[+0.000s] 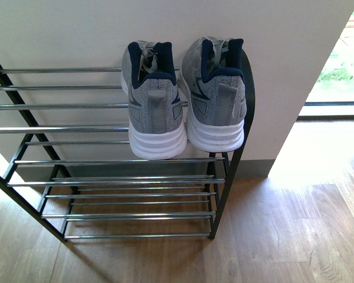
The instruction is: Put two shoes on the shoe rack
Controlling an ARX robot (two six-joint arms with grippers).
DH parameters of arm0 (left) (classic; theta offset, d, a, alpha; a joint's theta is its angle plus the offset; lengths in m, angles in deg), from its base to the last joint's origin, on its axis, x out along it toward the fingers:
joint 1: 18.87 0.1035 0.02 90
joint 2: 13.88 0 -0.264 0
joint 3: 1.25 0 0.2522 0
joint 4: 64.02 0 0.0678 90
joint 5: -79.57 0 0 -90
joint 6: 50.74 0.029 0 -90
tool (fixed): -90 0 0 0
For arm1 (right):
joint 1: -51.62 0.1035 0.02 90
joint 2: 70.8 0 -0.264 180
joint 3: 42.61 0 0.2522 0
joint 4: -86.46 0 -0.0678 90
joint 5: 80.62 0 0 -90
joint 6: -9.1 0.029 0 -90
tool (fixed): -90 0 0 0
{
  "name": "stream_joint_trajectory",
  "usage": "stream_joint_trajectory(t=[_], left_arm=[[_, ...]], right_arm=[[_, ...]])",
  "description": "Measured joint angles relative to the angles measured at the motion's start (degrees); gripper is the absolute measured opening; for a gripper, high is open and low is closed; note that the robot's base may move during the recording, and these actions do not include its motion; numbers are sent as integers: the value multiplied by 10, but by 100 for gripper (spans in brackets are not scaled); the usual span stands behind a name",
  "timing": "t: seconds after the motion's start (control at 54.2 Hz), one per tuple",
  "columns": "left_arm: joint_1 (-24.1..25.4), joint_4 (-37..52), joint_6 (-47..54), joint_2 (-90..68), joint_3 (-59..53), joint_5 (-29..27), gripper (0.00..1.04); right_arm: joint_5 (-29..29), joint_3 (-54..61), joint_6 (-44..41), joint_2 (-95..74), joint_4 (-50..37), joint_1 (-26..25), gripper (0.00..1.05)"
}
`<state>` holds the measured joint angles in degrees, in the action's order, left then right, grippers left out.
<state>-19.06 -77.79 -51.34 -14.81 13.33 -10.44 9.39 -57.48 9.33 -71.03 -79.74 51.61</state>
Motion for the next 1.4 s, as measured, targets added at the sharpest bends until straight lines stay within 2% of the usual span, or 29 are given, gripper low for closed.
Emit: stream_joint_trajectory(t=[0.258,0.461,0.498,1.402], left_arm=[[0,0,0,0,0,0,44],[0,0,0,0,0,0,92],[0,0,0,0,0,0,96],[0,0,2,0,0,0,95]], right_arm=[[0,0,0,0,0,0,96],[0,0,0,0,0,0,96],[0,0,0,0,0,0,96],[1,0,0,0,0,0,96]])
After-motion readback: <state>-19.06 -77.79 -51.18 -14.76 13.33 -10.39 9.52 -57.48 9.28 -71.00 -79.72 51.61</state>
